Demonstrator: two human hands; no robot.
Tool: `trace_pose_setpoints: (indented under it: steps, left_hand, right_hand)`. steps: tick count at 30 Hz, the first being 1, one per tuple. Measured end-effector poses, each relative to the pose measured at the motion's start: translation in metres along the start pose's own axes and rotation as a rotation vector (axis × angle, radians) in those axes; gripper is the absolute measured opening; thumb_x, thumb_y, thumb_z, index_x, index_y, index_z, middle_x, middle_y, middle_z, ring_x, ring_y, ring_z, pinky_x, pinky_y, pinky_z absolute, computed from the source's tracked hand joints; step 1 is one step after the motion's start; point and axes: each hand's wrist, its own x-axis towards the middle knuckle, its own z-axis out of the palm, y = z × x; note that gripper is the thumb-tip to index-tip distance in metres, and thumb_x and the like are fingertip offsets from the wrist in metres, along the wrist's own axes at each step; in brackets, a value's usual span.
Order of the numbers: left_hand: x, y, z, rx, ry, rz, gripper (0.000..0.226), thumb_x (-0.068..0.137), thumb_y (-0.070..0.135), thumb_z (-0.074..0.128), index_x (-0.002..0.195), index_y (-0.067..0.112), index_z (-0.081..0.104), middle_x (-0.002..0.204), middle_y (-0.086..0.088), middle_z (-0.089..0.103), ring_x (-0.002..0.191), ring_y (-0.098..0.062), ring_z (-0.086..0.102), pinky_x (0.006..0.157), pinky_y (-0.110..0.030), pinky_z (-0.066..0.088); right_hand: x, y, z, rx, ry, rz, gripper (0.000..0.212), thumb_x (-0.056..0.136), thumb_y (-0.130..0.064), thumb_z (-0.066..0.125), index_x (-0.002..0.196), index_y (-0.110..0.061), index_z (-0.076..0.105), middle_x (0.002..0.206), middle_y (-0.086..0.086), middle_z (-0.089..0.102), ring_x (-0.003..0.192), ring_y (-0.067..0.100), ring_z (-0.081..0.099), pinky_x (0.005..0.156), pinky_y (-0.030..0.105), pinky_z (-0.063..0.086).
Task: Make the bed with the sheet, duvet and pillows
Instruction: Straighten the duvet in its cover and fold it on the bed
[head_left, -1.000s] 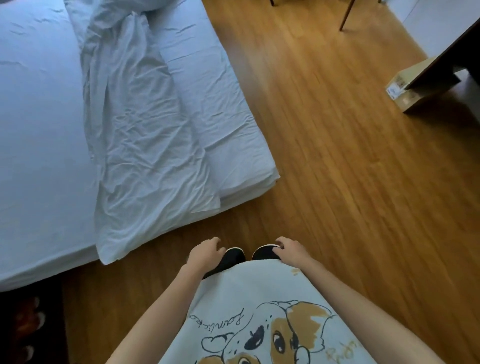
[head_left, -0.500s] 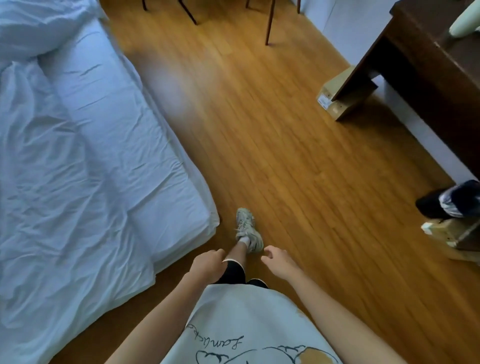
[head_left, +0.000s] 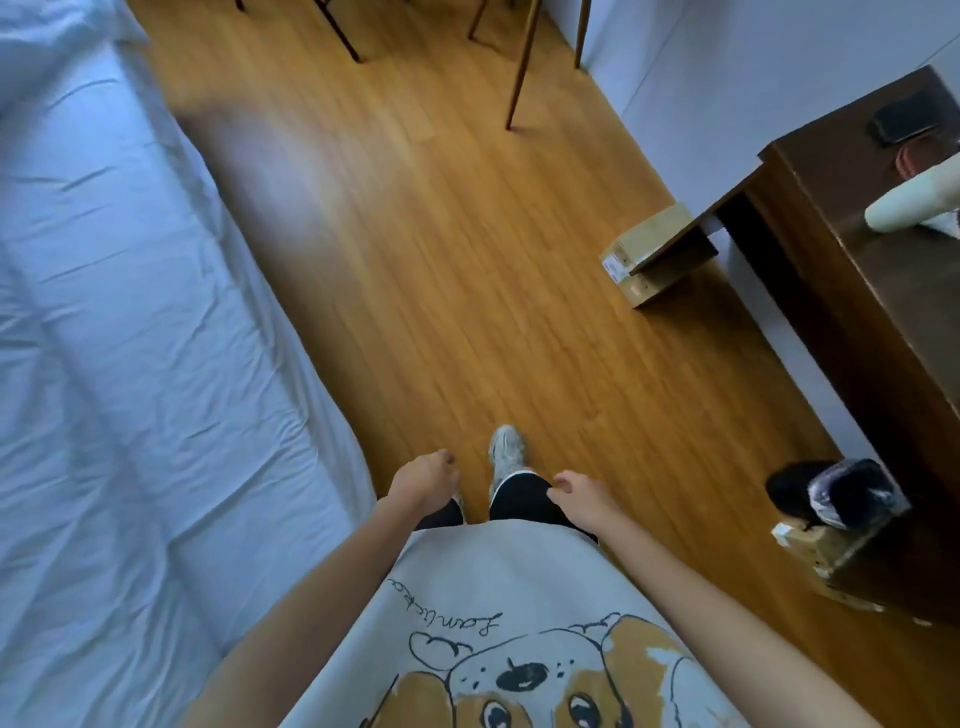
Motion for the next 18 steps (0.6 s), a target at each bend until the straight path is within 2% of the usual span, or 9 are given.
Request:
trace_pose_setpoints:
  steps: [3, 6, 8, 12, 18]
  left_hand:
    - [0.03, 0.0, -0.043, -0.074, 0.01, -0.077, 0.039, 0.099, 0.04, 0.039, 0.13, 0.019, 0.05, 0.126, -0.002, 0.059, 0.104, -0.02, 0.061, 0.089, -0.033, 0.054]
    - [0.065, 0.001, -0.093, -0.109, 0.029, -0.152, 0.04, 0.1, 0.039, 0.041, 0.133, 0.019, 0.048, 0.13, -0.002, 0.057, 0.109, -0.02, 0.06, 0.091, -0.031, 0.053]
    - [0.091, 0.003, -0.133, -0.135, 0.057, -0.194, 0.04, 0.1, 0.036, 0.041, 0.134, 0.017, 0.048, 0.131, -0.003, 0.056, 0.112, -0.02, 0.058, 0.093, -0.032, 0.052]
    - [0.128, 0.011, -0.218, -0.252, 0.155, -0.299, 0.04, 0.1, 0.032, 0.038, 0.134, 0.014, 0.048, 0.131, -0.005, 0.057, 0.113, -0.021, 0.056, 0.095, -0.033, 0.048]
    - [0.173, 0.013, -0.335, -0.47, 0.31, -0.406, 0.034, 0.099, 0.031, 0.042, 0.125, 0.013, 0.054, 0.12, -0.004, 0.062, 0.098, -0.017, 0.057, 0.081, -0.028, 0.046]
  right_hand:
    - [0.043, -0.055, -0.038, -0.051, -0.049, -0.061, 0.04, 0.096, -0.031, 0.049, 0.134, -0.018, 0.051, 0.131, 0.006, 0.057, 0.115, 0.023, 0.055, 0.086, 0.027, 0.042]
    - [0.093, -0.115, -0.077, -0.125, -0.077, -0.12, 0.039, 0.096, -0.034, 0.047, 0.13, -0.016, 0.054, 0.123, 0.008, 0.06, 0.106, 0.023, 0.058, 0.089, 0.036, 0.049]
    - [0.126, -0.16, -0.108, -0.156, -0.108, -0.169, 0.039, 0.096, -0.033, 0.047, 0.128, -0.013, 0.054, 0.121, 0.01, 0.06, 0.106, 0.026, 0.058, 0.092, 0.041, 0.049]
    - [0.177, -0.254, -0.178, -0.16, -0.163, -0.239, 0.039, 0.096, -0.031, 0.048, 0.13, -0.012, 0.053, 0.13, 0.007, 0.057, 0.114, 0.024, 0.055, 0.09, 0.033, 0.044]
    - [0.249, -0.395, -0.267, -0.309, -0.156, -0.36, 0.043, 0.096, -0.034, 0.047, 0.136, -0.017, 0.048, 0.137, 0.003, 0.053, 0.119, 0.022, 0.053, 0.096, 0.033, 0.042]
